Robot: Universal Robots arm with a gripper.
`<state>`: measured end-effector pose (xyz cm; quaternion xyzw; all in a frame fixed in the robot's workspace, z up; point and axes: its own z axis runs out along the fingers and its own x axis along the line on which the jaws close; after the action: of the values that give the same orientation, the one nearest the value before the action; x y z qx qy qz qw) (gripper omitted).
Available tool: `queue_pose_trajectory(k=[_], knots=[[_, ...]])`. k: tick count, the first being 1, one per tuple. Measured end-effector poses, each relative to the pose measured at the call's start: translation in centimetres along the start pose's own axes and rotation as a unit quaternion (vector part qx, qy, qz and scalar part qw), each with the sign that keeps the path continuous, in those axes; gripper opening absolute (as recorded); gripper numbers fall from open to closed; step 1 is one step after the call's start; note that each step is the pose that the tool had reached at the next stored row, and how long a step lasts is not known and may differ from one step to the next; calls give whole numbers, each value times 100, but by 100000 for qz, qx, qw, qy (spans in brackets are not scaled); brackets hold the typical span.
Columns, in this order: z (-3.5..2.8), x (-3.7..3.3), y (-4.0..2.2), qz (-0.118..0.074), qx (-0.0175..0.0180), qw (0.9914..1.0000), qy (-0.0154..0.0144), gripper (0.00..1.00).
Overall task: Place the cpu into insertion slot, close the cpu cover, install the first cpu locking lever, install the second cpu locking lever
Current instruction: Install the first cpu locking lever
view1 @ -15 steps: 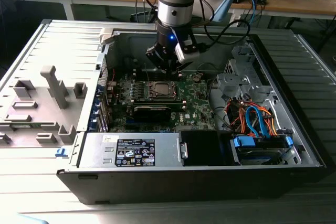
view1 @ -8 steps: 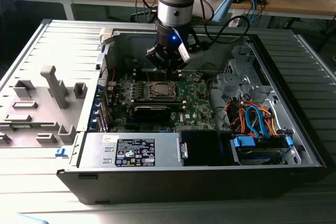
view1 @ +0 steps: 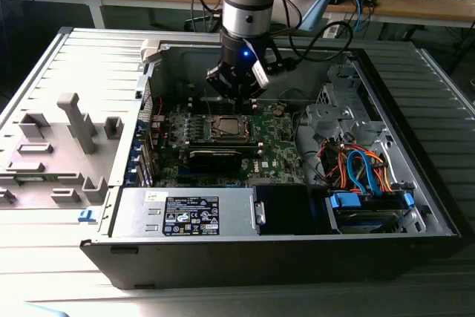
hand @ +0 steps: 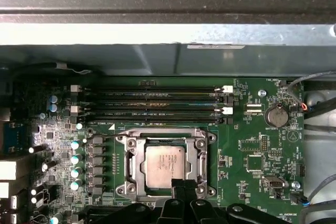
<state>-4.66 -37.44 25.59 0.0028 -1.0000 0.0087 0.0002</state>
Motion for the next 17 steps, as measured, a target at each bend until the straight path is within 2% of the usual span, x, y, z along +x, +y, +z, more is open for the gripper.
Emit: queue_pose_trajectory(k=[2, 7, 10, 14, 17], knots=[[-2, 35, 0, -4, 7, 100000, -44, 11], [-37, 204, 2, 7, -4, 99999, -538, 11], [-53, 265, 5, 9, 0, 99997, -775, 11], [-61, 406, 11, 15, 6, 99993, -1209, 11], [-61, 500, 18, 28, 8, 99990, -1408, 11]])
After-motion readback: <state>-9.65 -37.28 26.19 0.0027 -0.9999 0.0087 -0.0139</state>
